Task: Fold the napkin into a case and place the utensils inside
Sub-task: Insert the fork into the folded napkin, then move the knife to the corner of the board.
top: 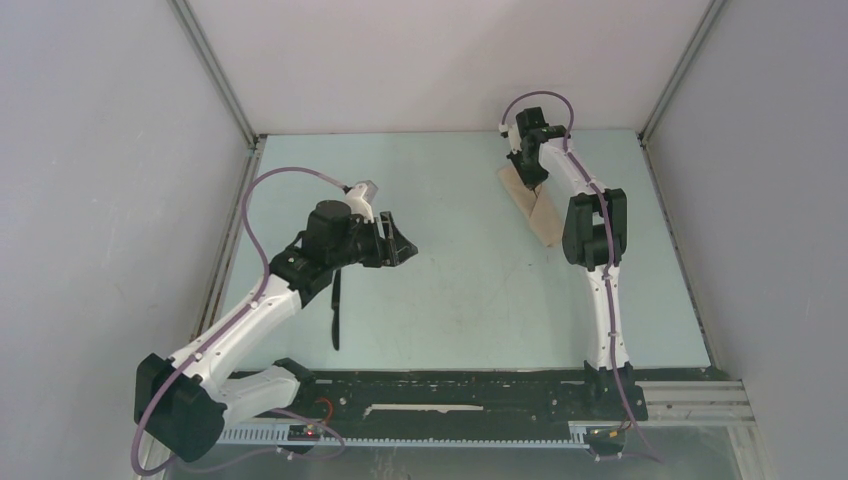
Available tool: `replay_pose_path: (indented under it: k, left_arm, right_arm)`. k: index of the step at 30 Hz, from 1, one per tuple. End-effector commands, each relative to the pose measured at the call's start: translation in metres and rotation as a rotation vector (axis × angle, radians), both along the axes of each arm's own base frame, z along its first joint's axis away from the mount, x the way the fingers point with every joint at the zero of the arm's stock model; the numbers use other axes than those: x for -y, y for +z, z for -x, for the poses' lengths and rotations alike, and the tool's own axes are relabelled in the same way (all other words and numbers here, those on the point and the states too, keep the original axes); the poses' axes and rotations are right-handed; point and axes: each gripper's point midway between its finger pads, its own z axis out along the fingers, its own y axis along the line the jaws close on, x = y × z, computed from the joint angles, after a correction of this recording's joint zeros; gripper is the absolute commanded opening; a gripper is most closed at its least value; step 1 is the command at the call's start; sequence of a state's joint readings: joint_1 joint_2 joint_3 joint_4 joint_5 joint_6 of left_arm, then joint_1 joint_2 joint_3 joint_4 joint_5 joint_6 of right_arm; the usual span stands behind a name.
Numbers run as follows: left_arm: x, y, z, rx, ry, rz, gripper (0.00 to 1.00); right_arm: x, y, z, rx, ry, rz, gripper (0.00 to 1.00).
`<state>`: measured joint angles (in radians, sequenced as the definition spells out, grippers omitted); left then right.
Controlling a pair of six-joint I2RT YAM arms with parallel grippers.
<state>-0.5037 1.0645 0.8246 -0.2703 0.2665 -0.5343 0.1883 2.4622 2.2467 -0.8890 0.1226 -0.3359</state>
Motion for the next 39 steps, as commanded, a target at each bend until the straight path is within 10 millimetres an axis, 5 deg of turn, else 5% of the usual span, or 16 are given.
replay_pose_path:
  k: [1, 6, 9, 13, 16, 17, 22, 29, 33, 39]
  left_arm:
    - [0.001, 0.002, -0.003, 0.006, 0.002, 0.021, 0.67]
    - [-0.001, -0.001, 0.000, -0.008, 0.005, 0.021, 0.67]
    - [-0.012, -0.003, 0.001, -0.021, 0.042, 0.010, 0.67]
    - [-0.061, -0.019, -0.006, -0.095, 0.242, -0.031, 0.67]
    - [-0.112, -0.055, -0.003, -0.280, 0.435, -0.109, 0.67]
    - [-0.126, -0.066, 0.002, -0.342, 0.480, -0.158, 0.67]
    - [-0.172, -0.093, 0.016, -0.520, 0.527, -0.459, 0.67]
    - [-0.185, -0.132, 0.006, -0.657, 0.388, -0.666, 0.67]
    - [-0.185, -0.159, 0.001, -0.727, 0.334, -0.712, 0.65]
    - [-0.187, -0.173, 0.031, -0.792, 0.371, -0.713, 0.62]
  right_arm:
    - [0.008, -0.001, -0.006, 0.019, -0.013, 0.021, 0.21]
    - [-0.001, 0.018, -0.007, 0.050, 0.006, 0.016, 0.32]
    - [-0.007, 0.054, 0.003, 0.079, -0.023, 0.018, 0.36]
    - [-0.036, 0.133, 0.044, 0.184, -0.137, -0.098, 0.40]
    - [-0.090, 0.165, 0.096, 0.270, -0.106, -0.308, 0.56]
    - [-0.107, 0.153, 0.124, 0.221, -0.075, -0.384, 0.59]
    - [-0.186, 0.163, 0.237, 0.066, 0.063, -0.736, 0.60]
    - [-0.232, 0.143, 0.350, -0.026, 0.257, -0.742, 0.60]
    - [-0.232, 0.130, 0.379, -0.027, 0.287, -0.683, 0.60]
    - [-0.224, 0.116, 0.394, -0.013, 0.286, -0.631, 0.60]
